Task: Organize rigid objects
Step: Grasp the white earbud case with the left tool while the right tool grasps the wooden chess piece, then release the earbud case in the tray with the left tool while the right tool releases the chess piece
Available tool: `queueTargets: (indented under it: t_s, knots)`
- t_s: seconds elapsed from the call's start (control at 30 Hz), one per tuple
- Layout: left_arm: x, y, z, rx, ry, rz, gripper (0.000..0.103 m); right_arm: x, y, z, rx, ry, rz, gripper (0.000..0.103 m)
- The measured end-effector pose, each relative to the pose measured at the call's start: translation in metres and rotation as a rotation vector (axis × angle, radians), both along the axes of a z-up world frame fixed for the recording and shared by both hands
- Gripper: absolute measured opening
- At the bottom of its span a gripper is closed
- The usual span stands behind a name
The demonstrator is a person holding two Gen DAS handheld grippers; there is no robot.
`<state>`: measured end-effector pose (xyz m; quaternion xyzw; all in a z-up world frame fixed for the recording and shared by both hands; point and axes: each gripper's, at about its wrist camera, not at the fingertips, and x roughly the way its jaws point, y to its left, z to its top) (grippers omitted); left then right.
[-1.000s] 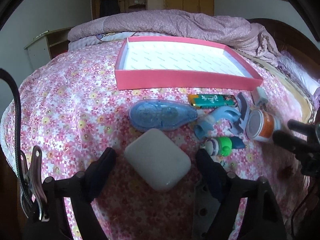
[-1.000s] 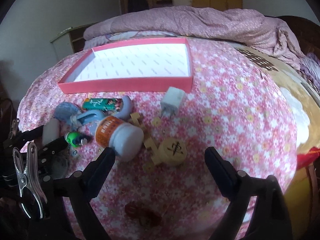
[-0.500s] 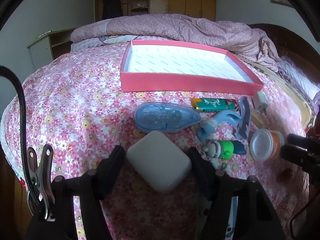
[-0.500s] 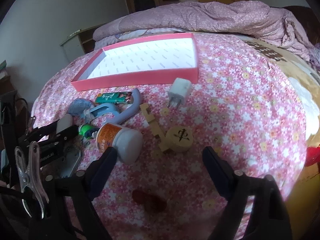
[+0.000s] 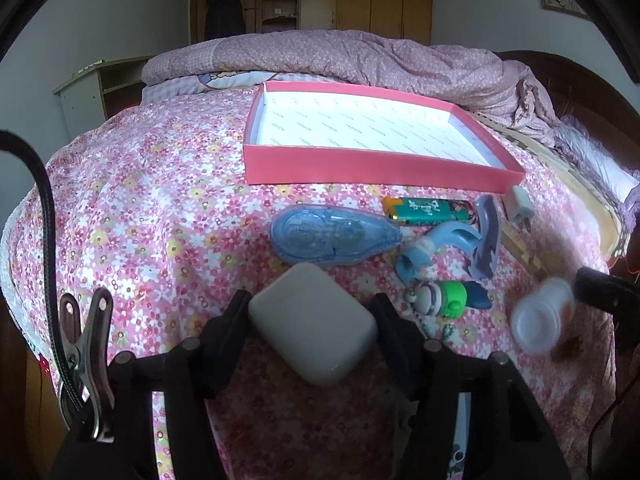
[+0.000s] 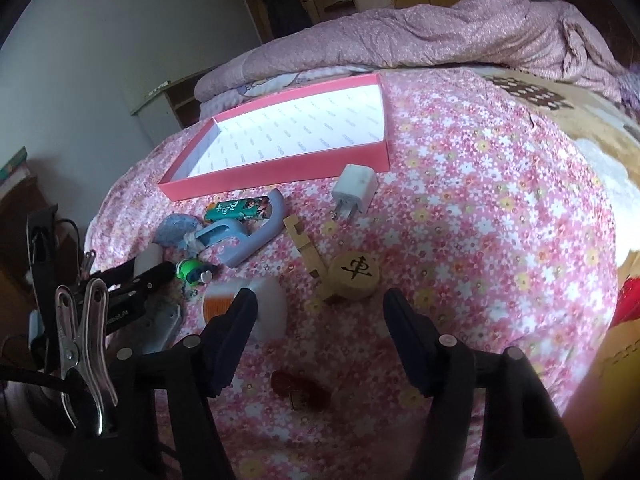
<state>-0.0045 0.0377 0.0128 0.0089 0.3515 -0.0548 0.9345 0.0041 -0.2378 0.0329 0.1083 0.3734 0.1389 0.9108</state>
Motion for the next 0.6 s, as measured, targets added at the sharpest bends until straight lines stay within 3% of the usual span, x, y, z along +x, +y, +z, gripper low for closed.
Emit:
queueTargets:
  t_s: [0.17, 0.33, 0.6]
  knots:
    - [-0.002, 0.000, 0.001, -0.002, 0.004, -0.010, 0.064, 0.004, -0.006, -0.001, 0.014, 0.014, -0.040, 0.060]
    - [-0.006, -0.001, 0.002, -0.001, 0.008, -0.027, 0.064, 0.017, -0.005, -0.010, -0.011, 0.047, -0.058, 0.044]
    - [-0.010, -0.006, 0.008, 0.002, 0.001, -0.051, 0.064, 0.028, -0.004, -0.015, 0.000, 0.056, -0.065, 0.039]
